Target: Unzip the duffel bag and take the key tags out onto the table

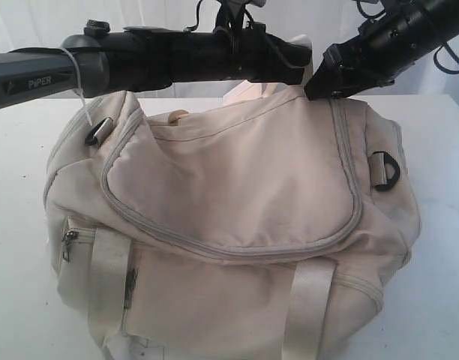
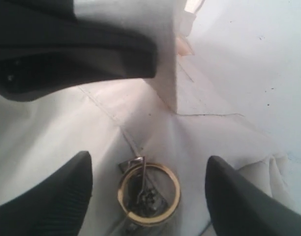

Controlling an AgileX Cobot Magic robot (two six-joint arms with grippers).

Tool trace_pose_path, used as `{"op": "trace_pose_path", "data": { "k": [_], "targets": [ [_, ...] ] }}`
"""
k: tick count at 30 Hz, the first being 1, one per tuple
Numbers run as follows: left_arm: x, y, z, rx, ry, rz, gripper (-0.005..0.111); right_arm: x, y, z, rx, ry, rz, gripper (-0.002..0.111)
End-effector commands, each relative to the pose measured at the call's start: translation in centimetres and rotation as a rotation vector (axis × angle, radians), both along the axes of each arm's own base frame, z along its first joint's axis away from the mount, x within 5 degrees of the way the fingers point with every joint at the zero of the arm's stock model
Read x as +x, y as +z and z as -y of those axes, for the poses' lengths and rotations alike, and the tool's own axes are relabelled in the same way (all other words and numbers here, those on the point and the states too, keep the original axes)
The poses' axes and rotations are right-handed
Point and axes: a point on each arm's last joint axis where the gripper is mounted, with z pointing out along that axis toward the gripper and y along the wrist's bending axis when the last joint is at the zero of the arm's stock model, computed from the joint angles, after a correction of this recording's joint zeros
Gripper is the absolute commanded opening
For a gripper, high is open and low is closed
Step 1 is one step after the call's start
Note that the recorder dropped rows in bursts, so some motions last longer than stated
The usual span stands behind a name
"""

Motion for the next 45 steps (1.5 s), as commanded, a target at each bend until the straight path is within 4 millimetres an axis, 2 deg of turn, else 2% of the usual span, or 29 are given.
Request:
{"op": "trace_pose_path", "data": {
  "k": [1, 6, 13, 16, 22, 29, 33, 40, 45],
  "targets": [
    [-1.2, 4.1, -0.5, -0.089, -0.026, 0.041, 0.0, -0.1, 0.5, 0.1, -0.001, -0.022, 0.006, 0.056],
    [-1.2, 4.1, -0.5, -0.089, -0.026, 0.041, 0.0, -0.2, 0.4, 0.0, -0.001, -0.019, -0.004, 0.045],
    [-1.2, 4.1, -0.6, -0.087, -0.019, 0.04, 0.0, -0.4, 0.4, 0.0, 0.004, -0.023, -0.037, 0.021],
    [-1.2, 4.1, -0.6, -0.087, -0.019, 0.04, 0.0, -0.6, 0.4, 0.0, 0.003, -0.015, -0.046, 0.013],
    [-1.2, 3.9, -0.6, -0.084, -0.02, 0.035, 0.0, -1.2, 1.8, 0.1, 0.01, -0.018, -0.006, 0.009],
    [-0.6, 2.2, -0.2, -0.079, -0.014, -0.02, 0.0, -2.5, 3.7, 0.3, 0.018, -0.01, 0.005, 0.009],
    [-0.4, 1.4, -0.1, -0.07, -0.011, -0.045, 0.0, -3.4, 3.9, 0.4, 0.009, 0.006, -0.063, 0.008],
    [-0.4, 1.4, -0.1, -0.07, -0.011, -0.045, 0.0, -3.4, 3.5, 1.3, -0.087, -0.085, -0.099, 0.0],
    [-0.4, 1.4, -0.1, -0.07, -0.011, -0.045, 0.0, -3.8, 4.3, 1.6, -0.097, -0.105, -0.084, 0.0]
  ]
}}
